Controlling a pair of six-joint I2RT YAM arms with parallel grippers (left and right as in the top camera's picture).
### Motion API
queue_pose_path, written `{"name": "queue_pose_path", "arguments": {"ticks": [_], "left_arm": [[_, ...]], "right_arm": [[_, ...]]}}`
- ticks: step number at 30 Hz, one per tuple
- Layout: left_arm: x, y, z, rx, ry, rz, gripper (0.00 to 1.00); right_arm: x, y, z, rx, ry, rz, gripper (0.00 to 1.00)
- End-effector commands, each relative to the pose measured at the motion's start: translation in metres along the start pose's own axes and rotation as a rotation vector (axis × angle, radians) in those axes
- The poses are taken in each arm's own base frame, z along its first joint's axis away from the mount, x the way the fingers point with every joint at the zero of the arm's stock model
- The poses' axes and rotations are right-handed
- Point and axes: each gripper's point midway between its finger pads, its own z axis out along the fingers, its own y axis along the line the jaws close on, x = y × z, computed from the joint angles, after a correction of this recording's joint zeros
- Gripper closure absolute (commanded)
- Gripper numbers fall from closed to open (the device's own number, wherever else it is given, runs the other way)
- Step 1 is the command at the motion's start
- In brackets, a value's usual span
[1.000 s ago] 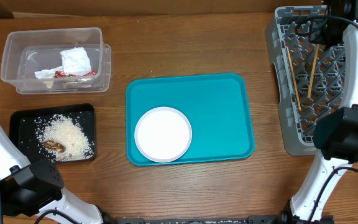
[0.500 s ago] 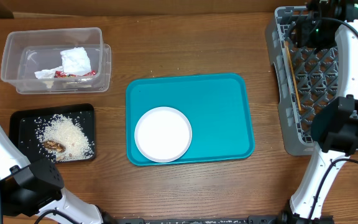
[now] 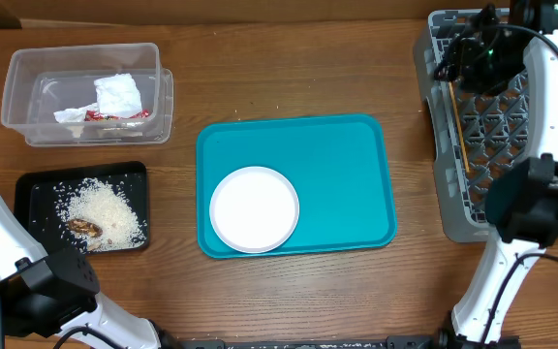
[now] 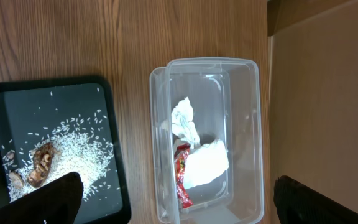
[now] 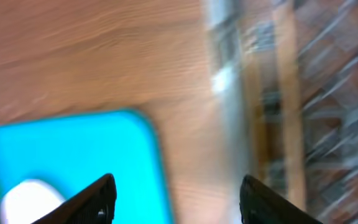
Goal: Sort waste into correct bins and load items into the dishwasher
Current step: 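Move the right gripper to the white plate and grasp its rim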
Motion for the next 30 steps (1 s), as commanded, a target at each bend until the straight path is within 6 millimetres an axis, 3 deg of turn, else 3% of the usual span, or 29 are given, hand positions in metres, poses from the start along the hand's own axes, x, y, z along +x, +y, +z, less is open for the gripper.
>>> {"name": "queue_pose_path", "arguments": {"ticks": [1, 6, 9, 13, 16, 19, 24, 25, 27, 28, 30], "left_arm": [[-0.001, 0.002, 0.003, -0.015, -0.013, -0.007, 0.00], [-0.001, 0.002, 0.003, -0.015, -0.013, -0.007, 0.00], [-0.001, 0.002, 0.003, -0.015, -0.013, -0.007, 0.00], [-0.001, 0.002, 0.003, -0.015, -0.013, -0.007, 0.00], [-0.001, 0.002, 0.003, -0.015, -0.013, -0.007, 0.00], [-0.001, 0.002, 0.003, -0.015, -0.013, -0.007, 0.00], [-0.001, 0.002, 0.003, -0.015, -0.013, -0.007, 0.00], [-0.001, 0.002, 0.003, -0.015, -0.013, -0.007, 0.00], [-0.001, 0.002, 0.003, -0.015, -0.013, -0.007, 0.00], [-0.001, 0.002, 0.003, -0.015, -0.013, -0.007, 0.00], [-0.001, 0.002, 0.003, -0.015, -0.013, -0.007, 0.00]], "right_arm": [[0.028, 0.071, -0.028, -0.158, 0.029, -0.058, 0.34], [0.082, 0.116, 0.016, -0.133, 0.244, -0.145, 0.28], [0.115, 0.140, 0.052, -0.119, 0.346, -0.219, 0.00], [0.155, 0.164, 0.099, -0.096, 0.435, -0.275, 0.00], [0.174, 0.163, 0.130, 0.026, 0.441, -0.234, 0.00], [0.187, 0.163, 0.149, 0.117, 0.426, -0.202, 0.00], [0.208, 0.186, 0.169, 0.121, 0.411, -0.310, 0.00], [0.212, 0.191, 0.174, 0.117, 0.402, -0.332, 0.01], [0.215, 0.196, 0.181, 0.137, 0.376, -0.343, 0.36], [0.215, 0.195, 0.185, 0.172, 0.353, -0.316, 0.46], [0.217, 0.190, 0.191, 0.241, 0.312, -0.249, 0.50]]}}
